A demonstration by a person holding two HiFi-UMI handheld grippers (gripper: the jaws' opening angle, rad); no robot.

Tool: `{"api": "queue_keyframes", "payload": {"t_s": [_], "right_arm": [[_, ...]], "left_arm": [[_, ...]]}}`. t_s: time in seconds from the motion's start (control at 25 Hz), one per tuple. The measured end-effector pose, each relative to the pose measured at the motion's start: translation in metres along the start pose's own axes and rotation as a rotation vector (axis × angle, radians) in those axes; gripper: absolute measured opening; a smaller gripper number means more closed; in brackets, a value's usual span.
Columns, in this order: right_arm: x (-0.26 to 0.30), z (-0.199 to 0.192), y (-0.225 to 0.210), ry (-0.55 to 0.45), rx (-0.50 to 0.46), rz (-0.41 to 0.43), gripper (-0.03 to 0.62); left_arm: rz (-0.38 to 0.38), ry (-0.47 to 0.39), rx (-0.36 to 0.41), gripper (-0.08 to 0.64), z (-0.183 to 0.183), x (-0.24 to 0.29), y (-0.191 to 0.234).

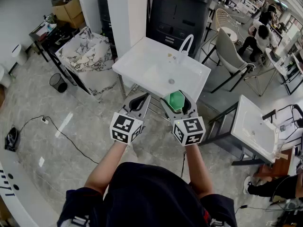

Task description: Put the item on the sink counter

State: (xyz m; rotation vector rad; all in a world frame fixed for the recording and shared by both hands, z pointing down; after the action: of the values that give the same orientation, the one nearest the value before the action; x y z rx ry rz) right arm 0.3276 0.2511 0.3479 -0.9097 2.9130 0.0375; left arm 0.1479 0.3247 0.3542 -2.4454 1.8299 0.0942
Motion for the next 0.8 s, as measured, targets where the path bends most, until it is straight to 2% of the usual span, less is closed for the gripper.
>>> {"api": "queue_keyframes", "payload": {"t_s": [0.16, 0.8], "right_arm": [[-0.001, -0.001, 0.003, -0.033, 0.024, 0.01, 0.344], [0.034, -0.012, 0.001, 0.01, 0.036, 0.009, 0.344]], "left_arm": [[0.0, 0.003, -0.006, 0.012, -0.001, -0.002, 0.001], [0.001, 0.019, -0.049, 0.012, -0.012, 0.011, 0.032]]}}
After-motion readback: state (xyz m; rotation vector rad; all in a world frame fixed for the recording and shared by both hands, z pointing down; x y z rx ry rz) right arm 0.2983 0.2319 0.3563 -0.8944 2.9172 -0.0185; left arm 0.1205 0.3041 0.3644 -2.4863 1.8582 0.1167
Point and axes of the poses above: the fingertips, and each gripper's own axes: x forward along the fingers, y to its left, z out of its top, the point moved 10 cm from there along -x, backward along the fingers, and after that the axes turned 10 degrees about -y, right-handed, at the moved point
